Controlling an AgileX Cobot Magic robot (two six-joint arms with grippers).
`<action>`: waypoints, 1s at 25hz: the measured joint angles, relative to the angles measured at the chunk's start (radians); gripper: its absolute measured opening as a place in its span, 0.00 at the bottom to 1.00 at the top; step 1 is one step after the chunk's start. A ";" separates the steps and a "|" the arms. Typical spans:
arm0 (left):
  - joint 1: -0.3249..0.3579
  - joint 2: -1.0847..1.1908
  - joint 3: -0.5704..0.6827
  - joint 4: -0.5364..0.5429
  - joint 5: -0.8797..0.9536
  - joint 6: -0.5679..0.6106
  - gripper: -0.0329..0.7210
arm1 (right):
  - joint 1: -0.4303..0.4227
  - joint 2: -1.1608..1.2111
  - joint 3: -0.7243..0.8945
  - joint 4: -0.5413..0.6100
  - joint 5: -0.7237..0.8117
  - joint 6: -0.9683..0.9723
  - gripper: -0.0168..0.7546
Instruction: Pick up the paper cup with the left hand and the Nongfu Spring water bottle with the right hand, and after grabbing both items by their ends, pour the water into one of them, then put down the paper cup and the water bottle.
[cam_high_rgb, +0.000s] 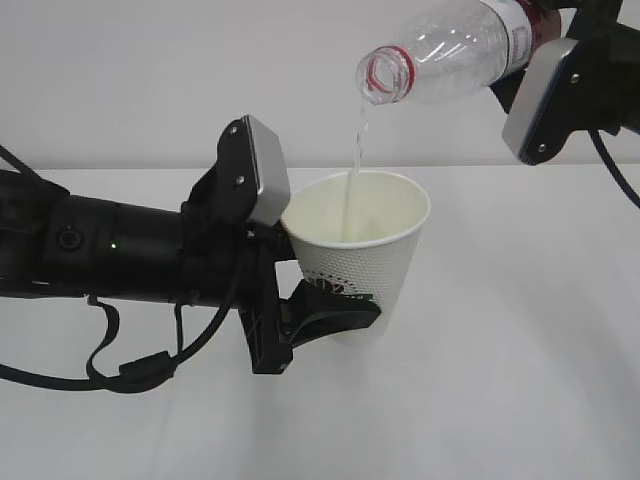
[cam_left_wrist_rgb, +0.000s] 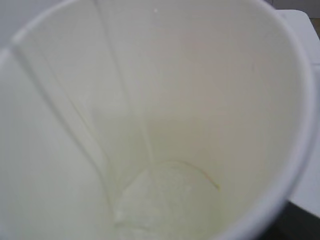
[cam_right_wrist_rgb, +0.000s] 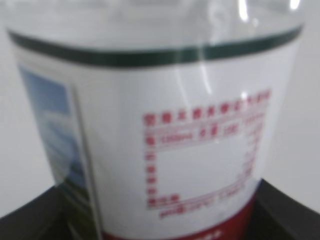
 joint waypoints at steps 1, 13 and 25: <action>0.000 0.000 0.000 0.000 0.000 0.000 0.70 | 0.000 0.000 0.000 0.000 0.000 0.000 0.70; 0.000 0.000 0.000 0.000 0.000 0.000 0.70 | 0.000 0.000 0.000 0.000 0.000 0.000 0.70; 0.000 0.000 0.000 0.000 0.000 0.000 0.70 | 0.000 0.000 0.000 0.000 0.000 0.000 0.70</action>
